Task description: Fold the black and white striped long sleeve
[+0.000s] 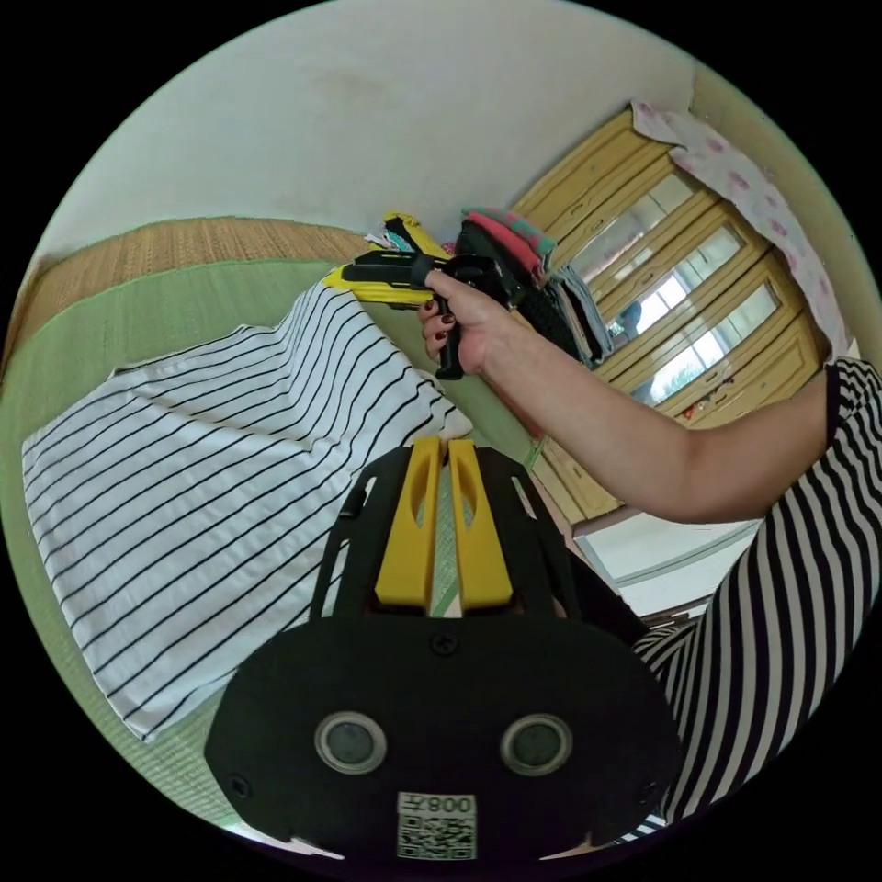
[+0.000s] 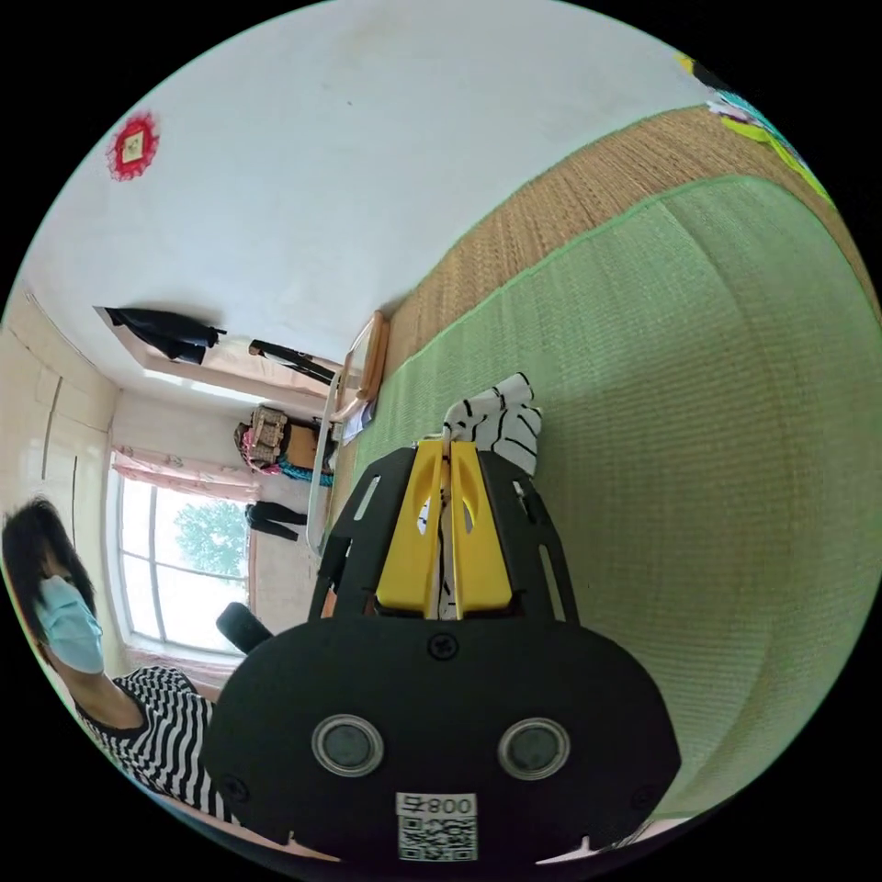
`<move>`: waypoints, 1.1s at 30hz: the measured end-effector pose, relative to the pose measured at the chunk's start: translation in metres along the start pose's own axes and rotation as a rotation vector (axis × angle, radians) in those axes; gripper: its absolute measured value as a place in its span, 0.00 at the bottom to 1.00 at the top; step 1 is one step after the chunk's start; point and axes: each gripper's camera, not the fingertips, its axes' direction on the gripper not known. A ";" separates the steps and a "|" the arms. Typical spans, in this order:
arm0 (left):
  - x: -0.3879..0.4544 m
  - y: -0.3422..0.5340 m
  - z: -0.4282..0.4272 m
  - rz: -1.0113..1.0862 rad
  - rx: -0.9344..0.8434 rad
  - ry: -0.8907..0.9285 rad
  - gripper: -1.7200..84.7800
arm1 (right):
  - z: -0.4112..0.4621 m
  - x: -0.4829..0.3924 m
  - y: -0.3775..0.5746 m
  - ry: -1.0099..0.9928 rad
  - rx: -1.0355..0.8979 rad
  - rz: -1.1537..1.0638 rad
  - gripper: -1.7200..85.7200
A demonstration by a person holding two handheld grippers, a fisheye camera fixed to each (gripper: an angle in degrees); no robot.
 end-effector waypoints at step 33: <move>-0.424 0.334 -0.072 -0.725 0.385 0.113 0.03 | 0.326 -0.388 -0.037 0.263 -0.379 -0.265 0.03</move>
